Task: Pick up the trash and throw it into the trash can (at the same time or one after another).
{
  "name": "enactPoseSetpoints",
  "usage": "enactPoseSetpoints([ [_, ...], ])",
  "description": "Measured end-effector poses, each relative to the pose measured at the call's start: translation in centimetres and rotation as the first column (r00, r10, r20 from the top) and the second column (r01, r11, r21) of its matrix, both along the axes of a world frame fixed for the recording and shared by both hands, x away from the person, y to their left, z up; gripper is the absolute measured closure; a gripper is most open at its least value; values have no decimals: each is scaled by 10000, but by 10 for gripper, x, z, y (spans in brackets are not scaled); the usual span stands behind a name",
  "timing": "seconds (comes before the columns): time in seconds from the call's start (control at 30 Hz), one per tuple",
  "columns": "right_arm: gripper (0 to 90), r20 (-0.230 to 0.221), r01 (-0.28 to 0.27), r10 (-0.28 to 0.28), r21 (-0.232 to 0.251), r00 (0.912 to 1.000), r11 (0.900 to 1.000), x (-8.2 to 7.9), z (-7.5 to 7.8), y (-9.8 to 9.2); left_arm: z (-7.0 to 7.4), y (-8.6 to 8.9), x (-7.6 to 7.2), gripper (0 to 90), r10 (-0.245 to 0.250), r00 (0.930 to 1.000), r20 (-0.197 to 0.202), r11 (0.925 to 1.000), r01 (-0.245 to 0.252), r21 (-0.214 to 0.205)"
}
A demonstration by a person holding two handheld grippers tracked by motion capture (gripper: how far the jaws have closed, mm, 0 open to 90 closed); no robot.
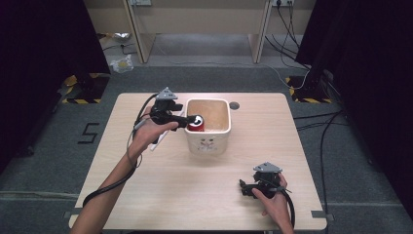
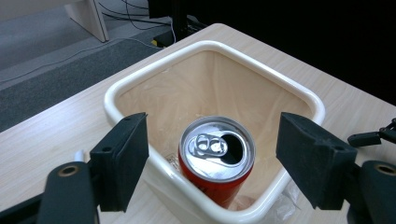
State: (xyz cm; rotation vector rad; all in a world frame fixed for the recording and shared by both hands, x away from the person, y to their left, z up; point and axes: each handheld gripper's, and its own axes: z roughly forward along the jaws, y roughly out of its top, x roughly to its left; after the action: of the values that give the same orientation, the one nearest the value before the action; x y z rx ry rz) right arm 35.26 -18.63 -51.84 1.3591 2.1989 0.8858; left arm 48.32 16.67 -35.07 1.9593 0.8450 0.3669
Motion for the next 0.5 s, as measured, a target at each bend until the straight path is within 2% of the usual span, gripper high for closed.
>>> enactPoseSetpoints([
  [0.23,2,-2,-1,1,-1,10000,10000,0,0,0,-3,24,2,254,475,9988,-66,9988,-476,-126],
  [0.5,2,1,-2,2,-3,10000,10000,0,0,0,-12,51,8,262,1023,9944,-263,9941,-1032,-339],
])
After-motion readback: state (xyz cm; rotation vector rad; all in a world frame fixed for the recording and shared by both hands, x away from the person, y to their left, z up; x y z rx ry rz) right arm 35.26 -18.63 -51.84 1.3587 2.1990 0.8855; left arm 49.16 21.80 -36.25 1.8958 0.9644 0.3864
